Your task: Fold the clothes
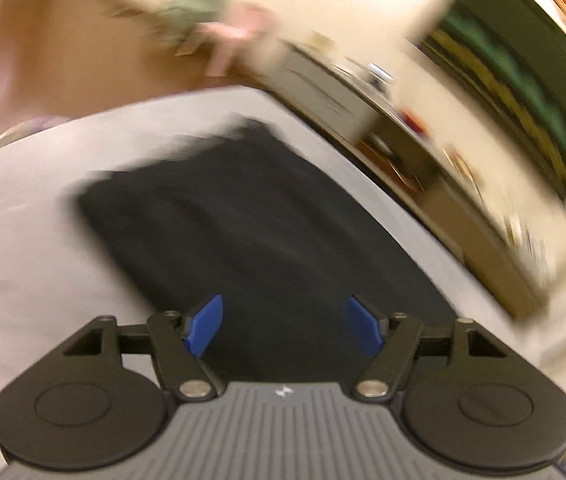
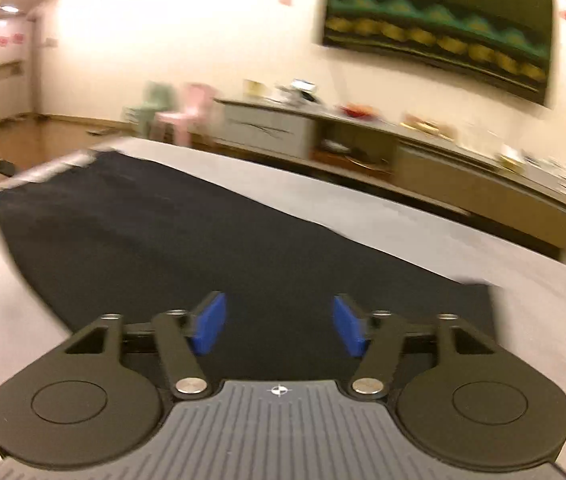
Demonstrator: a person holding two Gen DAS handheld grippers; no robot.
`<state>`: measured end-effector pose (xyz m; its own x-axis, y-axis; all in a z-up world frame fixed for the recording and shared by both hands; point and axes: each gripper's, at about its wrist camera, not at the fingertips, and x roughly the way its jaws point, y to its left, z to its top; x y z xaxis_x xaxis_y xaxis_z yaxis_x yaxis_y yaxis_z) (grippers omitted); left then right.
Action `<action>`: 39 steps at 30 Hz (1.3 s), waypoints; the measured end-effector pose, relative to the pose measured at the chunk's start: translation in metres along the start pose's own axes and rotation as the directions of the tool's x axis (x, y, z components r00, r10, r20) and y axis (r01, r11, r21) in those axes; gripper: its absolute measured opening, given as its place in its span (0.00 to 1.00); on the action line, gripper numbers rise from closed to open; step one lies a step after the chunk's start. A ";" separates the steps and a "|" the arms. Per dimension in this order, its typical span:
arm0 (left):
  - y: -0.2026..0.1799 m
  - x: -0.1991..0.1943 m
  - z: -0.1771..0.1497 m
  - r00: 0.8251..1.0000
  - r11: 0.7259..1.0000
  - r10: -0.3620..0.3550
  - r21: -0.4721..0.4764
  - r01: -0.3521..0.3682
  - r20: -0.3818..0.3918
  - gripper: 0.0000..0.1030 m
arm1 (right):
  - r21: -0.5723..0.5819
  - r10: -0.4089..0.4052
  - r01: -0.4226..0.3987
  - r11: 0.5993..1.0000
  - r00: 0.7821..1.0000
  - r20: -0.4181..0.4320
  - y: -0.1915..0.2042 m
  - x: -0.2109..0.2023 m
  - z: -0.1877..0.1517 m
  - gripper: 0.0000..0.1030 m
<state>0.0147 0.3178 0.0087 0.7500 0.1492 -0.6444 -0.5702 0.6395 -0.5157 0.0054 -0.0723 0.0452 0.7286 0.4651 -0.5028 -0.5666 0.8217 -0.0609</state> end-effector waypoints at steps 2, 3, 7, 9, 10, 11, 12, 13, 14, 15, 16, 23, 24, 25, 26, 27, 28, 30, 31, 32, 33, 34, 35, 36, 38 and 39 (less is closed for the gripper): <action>0.048 -0.009 0.019 1.000 0.990 0.012 -0.140 -0.008 0.028 0.71 | -0.080 0.099 -0.099 0.992 0.995 -0.006 0.064 0.022 0.017 0.73; 0.061 -0.007 0.025 1.000 0.984 0.004 -0.180 0.000 0.024 0.72 | -0.126 0.146 -0.147 0.981 0.989 -0.016 0.097 0.035 0.025 0.74; 0.113 0.001 0.048 1.000 0.942 -0.029 -0.335 0.031 0.011 0.75 | -0.313 0.280 -0.275 0.909 0.959 -0.028 0.232 0.085 0.064 0.85; 0.126 0.009 0.052 0.998 0.934 -0.052 -0.355 0.042 -0.019 0.75 | -0.409 0.317 -0.307 0.859 0.947 -0.047 0.285 0.127 0.078 0.85; 0.132 0.011 0.054 0.997 0.931 -0.066 -0.360 0.051 -0.030 0.75 | -0.443 0.321 -0.314 0.840 0.945 -0.062 0.307 0.141 0.080 0.85; 0.135 0.015 0.054 0.997 0.930 -0.074 -0.364 0.055 -0.039 0.75 | -0.462 0.318 -0.315 0.829 0.945 -0.074 0.321 0.151 0.081 0.85; 0.136 0.018 0.052 0.995 0.932 -0.085 -0.357 0.062 -0.048 0.76 | -0.481 0.314 -0.316 0.818 0.945 -0.087 0.334 0.161 0.083 0.85; 0.137 0.021 0.051 0.994 0.934 -0.096 -0.350 0.071 -0.056 0.77 | -0.500 0.310 -0.317 0.806 0.945 -0.100 0.348 0.171 0.084 0.85; 0.137 0.026 0.049 0.992 0.933 -0.111 -0.351 0.082 -0.062 0.77 | -0.518 0.306 -0.318 0.794 0.945 -0.112 0.361 0.181 0.085 0.84; 0.137 0.030 0.047 0.990 0.932 -0.125 -0.351 0.094 -0.069 0.77 | -0.533 0.303 -0.320 0.783 0.945 -0.123 0.373 0.191 0.087 0.82; 0.136 0.034 0.047 0.988 0.934 -0.137 -0.342 0.105 -0.072 0.78 | -0.519 0.314 -0.330 0.789 0.942 -0.122 0.371 0.195 0.087 0.70; 0.103 0.069 0.053 0.984 0.951 -0.166 -0.273 0.144 -0.059 0.82 | -0.339 0.355 -0.377 0.862 0.926 -0.129 0.336 0.210 0.113 0.07; 0.100 0.075 0.055 0.983 0.947 -0.174 -0.282 0.153 -0.051 0.72 | -0.300 0.371 -0.394 0.869 0.919 -0.133 0.330 0.209 0.116 0.07; 0.097 0.082 0.057 0.982 0.943 -0.181 -0.292 0.161 -0.043 0.30 | -0.278 0.380 -0.405 0.871 0.914 -0.142 0.325 0.209 0.117 0.07; 0.095 0.088 0.059 0.982 0.941 -0.184 -0.298 0.163 -0.042 0.17 | -0.257 0.389 -0.417 0.872 0.908 -0.152 0.320 0.208 0.118 0.07; 0.092 0.092 0.060 0.981 0.939 -0.190 -0.299 0.172 -0.035 0.16 | -0.244 0.399 -0.433 0.868 0.900 -0.176 0.315 0.209 0.118 0.07; 0.087 0.091 0.061 0.983 0.948 -0.183 -0.269 0.169 -0.026 0.15 | -0.235 0.413 -0.454 0.859 0.887 -0.205 0.310 0.209 0.121 0.08; 0.079 0.085 0.060 0.986 0.963 -0.168 -0.213 0.164 -0.002 0.14 | -0.205 0.457 -0.503 0.840 0.859 -0.232 0.288 0.203 0.141 0.24; 0.077 0.080 0.058 0.987 0.969 -0.161 -0.187 0.161 0.012 0.14 | -0.190 0.479 -0.526 0.829 0.843 -0.245 0.278 0.200 0.151 0.50; 0.074 0.076 0.056 0.988 0.975 -0.155 -0.160 0.157 0.026 0.14 | -0.172 0.499 -0.546 0.820 0.829 -0.254 0.267 0.198 0.161 0.61; 0.068 0.074 0.053 0.989 0.982 -0.144 -0.118 0.147 0.036 0.13 | -0.141 0.508 -0.545 0.826 0.830 -0.231 0.255 0.199 0.180 0.73; 0.061 0.072 0.050 0.990 0.988 -0.133 -0.076 0.136 0.046 0.13 | -0.109 0.517 -0.544 0.832 0.831 -0.207 0.243 0.201 0.198 0.79; 0.055 0.070 0.046 0.991 0.992 -0.123 -0.034 0.125 0.057 0.13 | -0.079 0.519 -0.539 0.839 0.835 -0.185 0.233 0.204 0.216 0.82; 0.049 0.068 0.043 0.991 0.994 -0.113 0.009 0.113 0.068 0.13 | -0.058 0.476 -0.492 0.869 0.861 -0.182 0.231 0.218 0.235 0.89; 0.036 0.065 0.036 0.991 0.992 -0.095 0.092 0.086 0.091 0.13 | -0.037 0.379 -0.396 0.917 0.899 -0.220 0.238 0.255 0.266 0.97; 0.029 0.063 0.033 0.991 0.988 -0.086 0.134 0.072 0.104 0.13 | -0.036 0.331 -0.351 0.936 0.908 -0.258 0.246 0.279 0.278 0.98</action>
